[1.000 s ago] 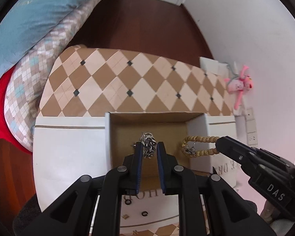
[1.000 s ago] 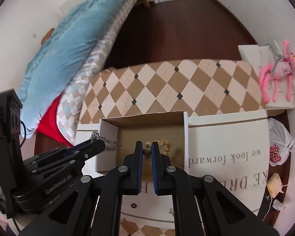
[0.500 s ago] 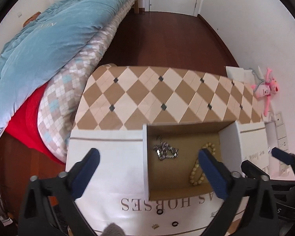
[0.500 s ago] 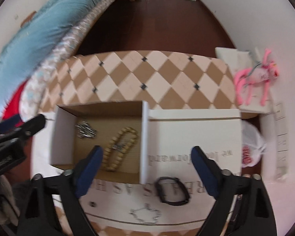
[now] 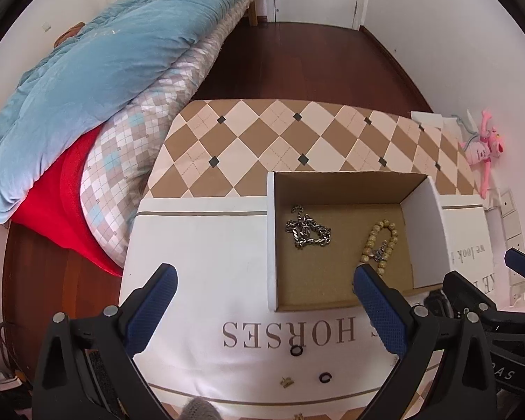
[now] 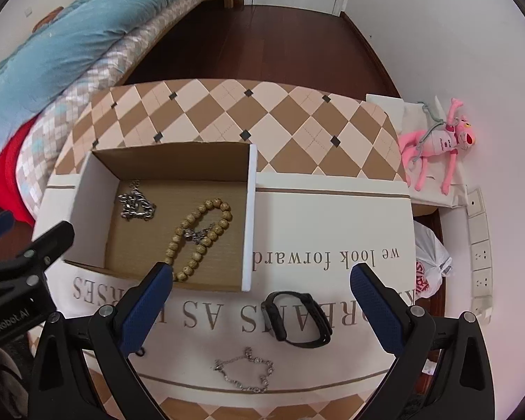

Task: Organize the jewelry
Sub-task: 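Lift both grippers out of the box and back over the table, then grasp the small gold charm with the left gripper while the right grasps the silver chain bracelet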

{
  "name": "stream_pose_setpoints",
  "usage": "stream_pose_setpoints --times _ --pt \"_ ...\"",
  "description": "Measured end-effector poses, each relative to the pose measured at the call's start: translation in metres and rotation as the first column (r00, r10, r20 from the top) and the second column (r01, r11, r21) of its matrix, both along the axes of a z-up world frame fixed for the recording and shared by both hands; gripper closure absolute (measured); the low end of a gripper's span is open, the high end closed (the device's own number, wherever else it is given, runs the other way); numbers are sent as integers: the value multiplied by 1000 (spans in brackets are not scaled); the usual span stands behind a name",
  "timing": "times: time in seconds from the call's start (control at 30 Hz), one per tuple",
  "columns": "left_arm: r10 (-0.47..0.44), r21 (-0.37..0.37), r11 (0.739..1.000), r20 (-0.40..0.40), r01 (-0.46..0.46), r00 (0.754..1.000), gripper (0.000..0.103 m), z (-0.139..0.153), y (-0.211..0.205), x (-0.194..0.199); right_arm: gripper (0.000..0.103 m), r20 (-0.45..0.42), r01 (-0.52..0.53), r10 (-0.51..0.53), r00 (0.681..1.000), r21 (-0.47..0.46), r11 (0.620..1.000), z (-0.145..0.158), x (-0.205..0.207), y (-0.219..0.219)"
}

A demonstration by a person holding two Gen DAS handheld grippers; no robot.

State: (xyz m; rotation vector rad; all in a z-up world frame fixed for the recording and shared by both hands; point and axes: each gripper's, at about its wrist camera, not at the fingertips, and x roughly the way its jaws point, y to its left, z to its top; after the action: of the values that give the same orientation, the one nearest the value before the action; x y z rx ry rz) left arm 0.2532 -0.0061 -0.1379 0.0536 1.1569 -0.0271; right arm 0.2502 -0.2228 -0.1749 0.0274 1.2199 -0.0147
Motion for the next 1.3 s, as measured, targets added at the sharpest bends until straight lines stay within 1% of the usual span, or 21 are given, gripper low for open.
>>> stream_pose_setpoints --times 0.07,0.2,0.37,0.6,0.73,0.83,0.93,1.0,1.03,1.13,1.17,1.2,1.23,1.27,1.3 --pt "4 2 1000 29 -4 1000 0 8 2 -9 1 22 6 -6 1000 6 1000 9 -7 0" --pt "18 31 999 85 -21 996 0 26 6 -27 1 68 22 -23 997 16 1000 29 -24 -1" --pt "30 26 999 135 -33 990 0 50 13 -50 0 116 31 -35 993 34 999 53 -46 -1" --pt "25 12 1000 188 -28 982 0 83 17 -82 1 184 30 -42 982 68 997 91 -79 1" --pt "61 42 997 195 -71 979 0 97 18 -99 1 212 18 -38 976 96 995 108 -96 3" --pt "72 27 997 210 -79 975 0 100 20 -110 0 223 22 -49 974 122 992 113 -111 2" --pt "90 44 994 211 -101 973 0 87 19 -117 0 223 57 -90 971 148 987 105 -122 -7" --pt "93 55 993 193 -105 977 0 71 17 -118 0 233 92 -127 964 158 983 87 -130 -18" --pt "89 57 993 178 -101 980 0 63 15 -118 0 224 106 -141 964 160 981 78 -130 -22" --pt "102 74 991 118 -111 988 0 27 10 -116 1 133 150 -175 975 181 972 28 -129 -38" --pt "107 82 990 95 -115 990 0 12 8 -115 2 100 158 -178 979 182 970 12 -129 -42" --pt "117 94 988 69 -123 991 0 -1 7 -114 8 67 168 -183 981 182 969 -6 -129 -45" --pt "120 97 987 53 -125 991 0 -11 7 -114 12 44 174 -185 982 179 968 -18 -129 -47" --pt "124 106 986 38 -127 992 0 -22 6 -114 20 7 182 -186 983 181 967 -36 -128 -49" --pt "132 119 984 15 -133 991 0 -33 6 -114 25 -20 185 -185 983 187 965 -51 -129 -50"
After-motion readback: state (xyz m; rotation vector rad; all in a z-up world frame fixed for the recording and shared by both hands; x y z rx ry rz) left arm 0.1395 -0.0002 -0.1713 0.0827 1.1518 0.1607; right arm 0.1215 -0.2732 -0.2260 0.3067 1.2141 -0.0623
